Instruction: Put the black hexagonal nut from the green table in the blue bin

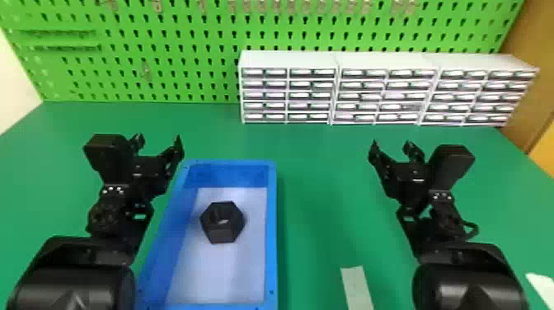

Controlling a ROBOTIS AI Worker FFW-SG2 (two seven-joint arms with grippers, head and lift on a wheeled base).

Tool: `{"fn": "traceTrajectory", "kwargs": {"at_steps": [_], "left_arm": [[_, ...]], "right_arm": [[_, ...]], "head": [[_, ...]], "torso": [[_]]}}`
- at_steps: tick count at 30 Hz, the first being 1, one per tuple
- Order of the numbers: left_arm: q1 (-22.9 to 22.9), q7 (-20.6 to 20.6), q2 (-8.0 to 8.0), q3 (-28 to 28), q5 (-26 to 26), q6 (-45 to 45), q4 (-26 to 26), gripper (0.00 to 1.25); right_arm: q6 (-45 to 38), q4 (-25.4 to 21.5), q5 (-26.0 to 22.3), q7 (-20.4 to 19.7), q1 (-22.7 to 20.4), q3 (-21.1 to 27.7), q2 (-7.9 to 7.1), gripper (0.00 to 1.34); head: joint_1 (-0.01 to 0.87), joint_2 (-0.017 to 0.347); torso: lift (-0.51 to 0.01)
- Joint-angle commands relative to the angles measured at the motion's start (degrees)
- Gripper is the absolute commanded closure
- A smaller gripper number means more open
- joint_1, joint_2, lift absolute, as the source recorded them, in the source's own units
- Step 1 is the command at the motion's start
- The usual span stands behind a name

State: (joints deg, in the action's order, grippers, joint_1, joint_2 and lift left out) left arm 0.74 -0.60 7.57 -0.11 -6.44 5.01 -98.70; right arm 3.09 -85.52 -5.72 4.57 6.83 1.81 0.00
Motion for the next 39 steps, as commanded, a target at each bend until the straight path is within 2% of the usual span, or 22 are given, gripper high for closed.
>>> {"fn": "traceTrajectory", "kwargs": {"at_steps": [1, 39], "left_arm": [[0.05, 0.08, -0.01, 0.11, 0.11, 0.00, 0.00, 0.49], [-1.18, -0.01, -0.01, 1.26, -0.51, -0.26, -0.35, 0.49]], "right_arm": [[0.07, 0.00, -0.08, 0.00, -0.15, -0.05, -0.09, 0.51], [-0.10, 0.00, -0.08, -0.08, 0.29, 0.12, -1.14, 0.51]], "head": [[0.686, 0.052], [0.686, 0.052]], "torso": [[-0.097], [-0.097]]}}
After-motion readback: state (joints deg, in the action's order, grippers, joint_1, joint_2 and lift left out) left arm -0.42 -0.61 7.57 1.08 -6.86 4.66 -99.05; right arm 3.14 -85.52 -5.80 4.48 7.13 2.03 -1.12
